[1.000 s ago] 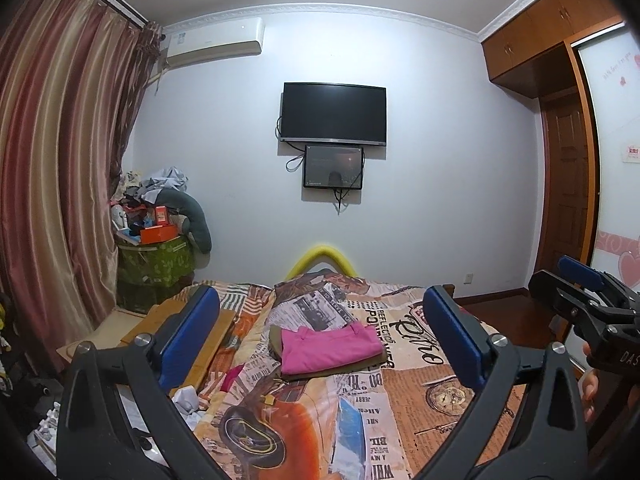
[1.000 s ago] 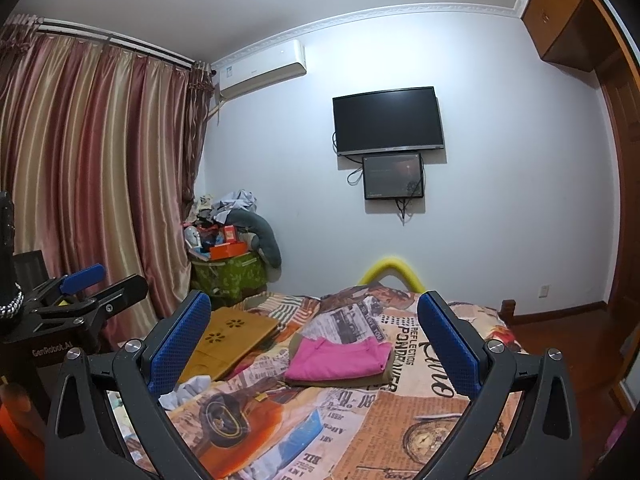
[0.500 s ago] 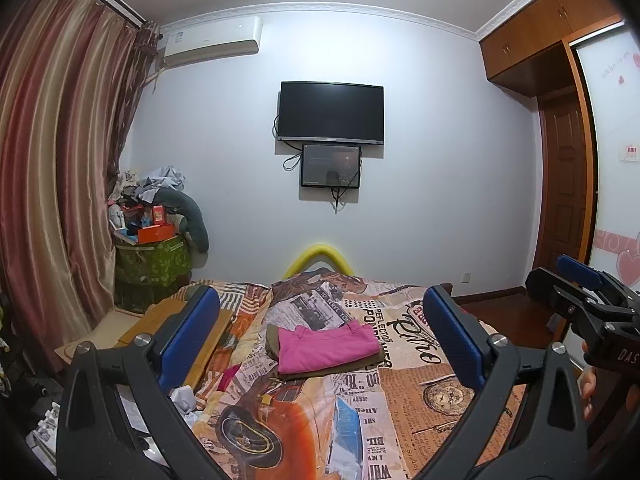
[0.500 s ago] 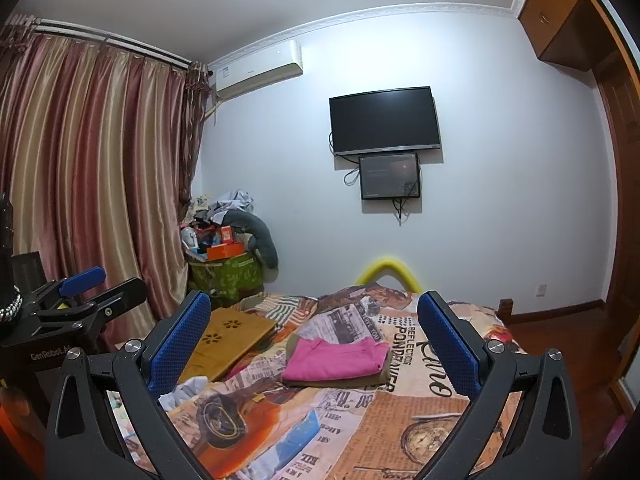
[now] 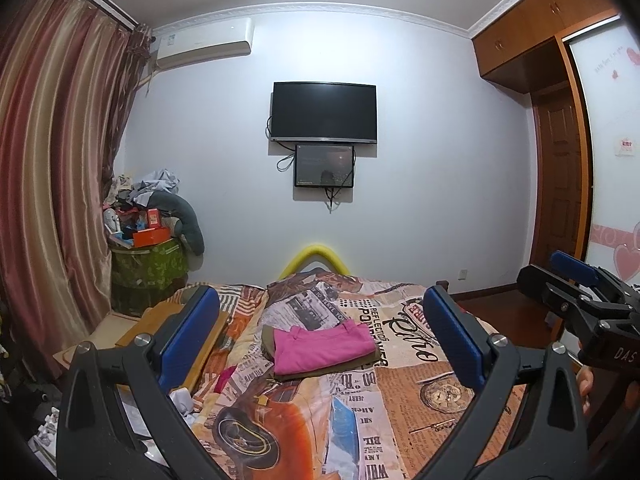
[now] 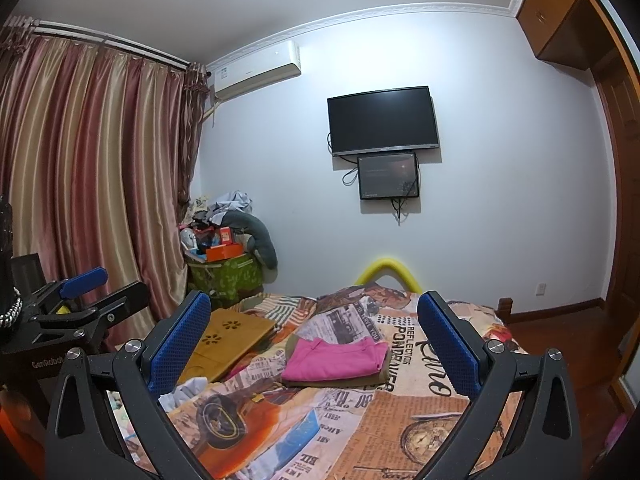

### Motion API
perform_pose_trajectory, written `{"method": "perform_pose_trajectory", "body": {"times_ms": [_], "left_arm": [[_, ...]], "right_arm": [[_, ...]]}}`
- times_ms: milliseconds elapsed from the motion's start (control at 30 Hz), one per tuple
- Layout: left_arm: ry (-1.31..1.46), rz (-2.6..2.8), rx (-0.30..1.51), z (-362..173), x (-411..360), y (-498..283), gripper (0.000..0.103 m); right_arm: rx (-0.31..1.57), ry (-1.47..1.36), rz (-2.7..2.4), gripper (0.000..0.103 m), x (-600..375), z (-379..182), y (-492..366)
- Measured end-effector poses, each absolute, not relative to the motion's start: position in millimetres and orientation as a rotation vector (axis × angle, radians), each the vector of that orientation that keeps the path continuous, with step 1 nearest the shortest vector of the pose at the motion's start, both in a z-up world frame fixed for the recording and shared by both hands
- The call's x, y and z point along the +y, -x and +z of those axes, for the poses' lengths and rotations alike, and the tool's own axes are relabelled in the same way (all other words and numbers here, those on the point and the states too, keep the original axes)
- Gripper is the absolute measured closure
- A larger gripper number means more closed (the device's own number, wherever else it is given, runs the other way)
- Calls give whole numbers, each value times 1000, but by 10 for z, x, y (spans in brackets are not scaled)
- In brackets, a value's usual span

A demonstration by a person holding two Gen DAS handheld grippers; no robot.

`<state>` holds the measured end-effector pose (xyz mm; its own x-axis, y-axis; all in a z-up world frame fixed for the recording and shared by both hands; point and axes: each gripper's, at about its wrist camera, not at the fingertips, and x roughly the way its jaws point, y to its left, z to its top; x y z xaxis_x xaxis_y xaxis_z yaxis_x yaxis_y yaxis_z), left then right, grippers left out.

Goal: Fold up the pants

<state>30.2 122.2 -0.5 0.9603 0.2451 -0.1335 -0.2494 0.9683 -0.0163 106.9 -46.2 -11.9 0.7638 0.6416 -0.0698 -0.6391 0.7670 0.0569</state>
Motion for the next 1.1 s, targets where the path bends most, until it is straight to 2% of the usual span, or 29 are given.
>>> {"method": "perform_pose_trajectory", "body": {"times_ms": [1100], "left_arm": [[29, 193, 163, -45, 1230, -370, 0]], "right_arm": [[103, -44, 682, 0, -519, -156, -1109]]}}
